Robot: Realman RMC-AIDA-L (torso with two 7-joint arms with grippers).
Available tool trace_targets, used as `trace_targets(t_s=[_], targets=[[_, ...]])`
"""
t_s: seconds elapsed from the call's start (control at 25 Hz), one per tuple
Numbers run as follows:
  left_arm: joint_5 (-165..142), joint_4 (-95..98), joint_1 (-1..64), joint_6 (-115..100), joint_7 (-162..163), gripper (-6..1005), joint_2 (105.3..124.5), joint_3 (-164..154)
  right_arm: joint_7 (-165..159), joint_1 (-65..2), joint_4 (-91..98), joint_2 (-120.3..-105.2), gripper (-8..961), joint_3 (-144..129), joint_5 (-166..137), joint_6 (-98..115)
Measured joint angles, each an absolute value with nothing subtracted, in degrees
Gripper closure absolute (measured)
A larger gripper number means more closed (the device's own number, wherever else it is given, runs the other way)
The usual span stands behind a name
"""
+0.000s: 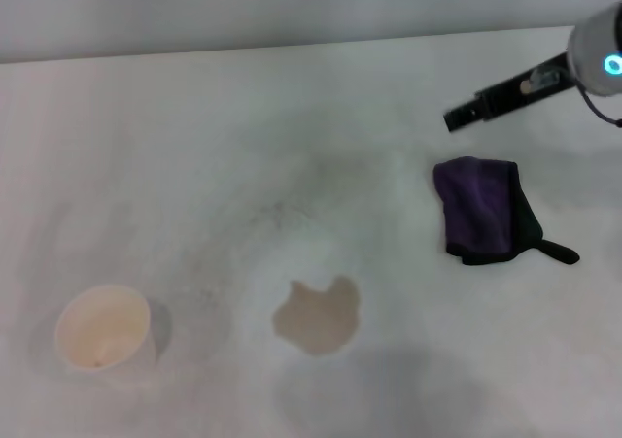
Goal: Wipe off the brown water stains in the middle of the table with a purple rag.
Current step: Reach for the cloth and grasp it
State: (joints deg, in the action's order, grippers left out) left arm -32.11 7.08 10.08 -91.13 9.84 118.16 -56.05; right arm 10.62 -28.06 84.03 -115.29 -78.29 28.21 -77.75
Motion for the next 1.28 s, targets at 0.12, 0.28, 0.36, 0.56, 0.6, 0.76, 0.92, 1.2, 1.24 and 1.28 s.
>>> trace_targets(t_s=[0.12, 0.28, 0.36, 0.56, 0.6, 0.76, 0.92, 1.2, 1.24, 1.28], targets=[[-32.03, 6.98, 10.36, -91.09, 9.77, 122, 117.86, -55.6, 4.48, -30.32, 84.24, -115.42, 85, -83.6, 22.59, -82.42], [-31.84, 7.14, 10.52, -90.81, 8.84, 122, 117.6, -55.6, -0.07, -31.41, 82.6, -115.56, 84, -88.97, 22.34, -83.84], [-31.53, 7.13, 10.73, -90.55, 8.77, 123, 117.41, -55.6, -0.86, -31.86, 80.54, -115.7, 84, -90.61, 22.34, -83.63], [-31.35, 7.9, 10.72, -90.72, 8.74, 120, 117.18, -55.62, -1.31, -32.46, 75.59, -115.93, 84, -92.83, 22.36, -80.48], [-31.4, 7.99, 10.7, -90.72, 8.73, 119, 117.17, -55.65, -1.31, -32.51, 74.89, -115.93, 84, -93.03, 22.36, -79.79], [-31.57, 8.0, 10.74, -90.72, 8.7, 120, 117.17, -55.79, -0.97, -32.84, 71.84, -115.73, 84, -93.14, 22.18, -77.72], [-31.72, 8.0, 10.61, -90.73, 8.49, 121, 117.38, -55.75, -0.39, -33.78, 68.69, -115.5, 84, -93.16, 21.66, -76.74], [-31.73, 7.93, 10.14, -90.73, 8.27, 122, 117.66, -55.66, 0.73, -35.31, 65.79, -115.4, 115, -92.68, 20.83, -76.22], [-31.73, 7.89, 10.06, -90.72, 8.23, 122, 117.72, -55.65, 0.9, -35.59, 65.3, -115.4, 125, -92.68, 20.8, -76.11], [-31.73, 7.83, 10.02, -90.72, 8.12, 122, 117.77, -55.65, 1.04, -35.74, 64.95, -115.4, 135, -92.68, 20.77, -76.0]])
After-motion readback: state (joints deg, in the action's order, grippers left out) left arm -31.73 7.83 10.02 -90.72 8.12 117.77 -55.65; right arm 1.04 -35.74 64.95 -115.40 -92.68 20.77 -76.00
